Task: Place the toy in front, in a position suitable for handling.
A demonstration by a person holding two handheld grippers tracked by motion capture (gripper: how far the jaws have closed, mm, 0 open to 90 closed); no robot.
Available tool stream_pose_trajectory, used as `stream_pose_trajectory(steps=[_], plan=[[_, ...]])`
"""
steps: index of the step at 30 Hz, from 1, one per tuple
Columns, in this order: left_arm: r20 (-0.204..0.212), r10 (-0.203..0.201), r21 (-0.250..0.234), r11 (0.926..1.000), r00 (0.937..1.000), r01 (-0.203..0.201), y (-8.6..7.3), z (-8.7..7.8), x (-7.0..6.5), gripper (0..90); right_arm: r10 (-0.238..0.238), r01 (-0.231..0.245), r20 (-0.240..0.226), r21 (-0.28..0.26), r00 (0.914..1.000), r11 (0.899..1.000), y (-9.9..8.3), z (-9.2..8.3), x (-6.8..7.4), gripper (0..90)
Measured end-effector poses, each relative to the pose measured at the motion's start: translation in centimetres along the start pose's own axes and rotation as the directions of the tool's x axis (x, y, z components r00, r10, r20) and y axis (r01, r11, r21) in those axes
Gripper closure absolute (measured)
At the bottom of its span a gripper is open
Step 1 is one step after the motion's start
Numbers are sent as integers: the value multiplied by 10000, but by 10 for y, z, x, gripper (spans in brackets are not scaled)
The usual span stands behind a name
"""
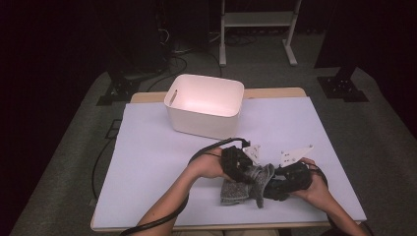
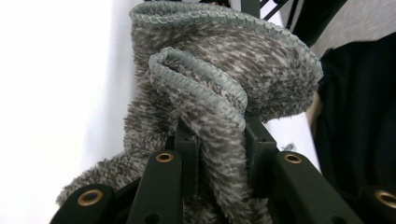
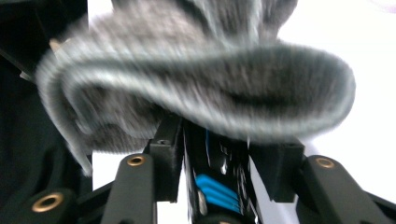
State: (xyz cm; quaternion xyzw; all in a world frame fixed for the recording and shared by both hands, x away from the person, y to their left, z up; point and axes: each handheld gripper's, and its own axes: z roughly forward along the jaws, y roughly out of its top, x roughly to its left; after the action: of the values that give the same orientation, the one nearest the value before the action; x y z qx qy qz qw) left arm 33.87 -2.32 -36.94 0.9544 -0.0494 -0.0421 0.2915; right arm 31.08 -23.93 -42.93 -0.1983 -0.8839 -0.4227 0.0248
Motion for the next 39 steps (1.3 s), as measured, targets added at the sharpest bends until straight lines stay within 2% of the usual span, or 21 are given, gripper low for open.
stream_pose_trajectory(steps=[3, 6, 8, 11, 13, 15, 17, 23, 29, 33, 36, 39], plan=[[49, 96, -7, 10000, 9999, -96, -1, -1, 0, 719, -291, 272, 233, 790, 9993, 9965, -5, 7, 3, 529], [-180, 221, 60, 9997, 9996, -219, 0, -2, -2, 718, -570, 512, 515, 1085, 9970, 9928, -3, 11, 7, 527], [-327, 199, 46, 9998, 9993, -198, -2, -4, -1, 718, -528, 459, 518, 1265, 9973, 9909, 0, 12, 7, 526], [-340, 99, -144, 9998, 9994, -104, -7, -7, -1, 719, -463, 417, 309, 1377, 9984, 9896, 3, 13, 3, 531], [-238, 23, -236, 9997, 9997, -29, -10, -9, -1, 720, -738, 691, 286, 1413, 9969, 9876, 5, 13, 5, 546], [-256, -28, -248, 9997, 9997, 21, -16, -13, -3, 720, -801, 773, 167, 1306, 9966, 9884, 7, 16, 8, 555], [-332, -124, -248, 9996, 9994, 116, -22, -19, -3, 719, -1091, 1042, 306, 1315, 9936, 9858, 11, 20, 10, 556], [-787, -377, -119, 9992, 9962, 369, -42, -43, -7, 718, -1869, 1844, 16, 1528, 9824, 9709, 37, 47, 12, 556], [-1239, -767, -253, 9969, 9893, 741, -64, -74, -11, 719, -2529, 2580, -517, 1556, 9661, 9535, 68, 82, 20, 556], [-1320, -883, -41, 9961, 9873, 885, -79, -77, -15, 718, -2779, 2854, -675, 1660, 9582, 9439, 78, 97, 25, 555], [-1240, -1264, -144, 9920, 9842, 1256, -92, -75, -17, 718, -2678, 2769, -757, 1630, 9605, 9470, 78, 97, 23, 555], [-1243, -1494, -140, 9888, 9809, 1488, -105, -74, -20, 719, -2709, 2800, -757, 1633, 9596, 9460, 76, 95, 22, 555]])
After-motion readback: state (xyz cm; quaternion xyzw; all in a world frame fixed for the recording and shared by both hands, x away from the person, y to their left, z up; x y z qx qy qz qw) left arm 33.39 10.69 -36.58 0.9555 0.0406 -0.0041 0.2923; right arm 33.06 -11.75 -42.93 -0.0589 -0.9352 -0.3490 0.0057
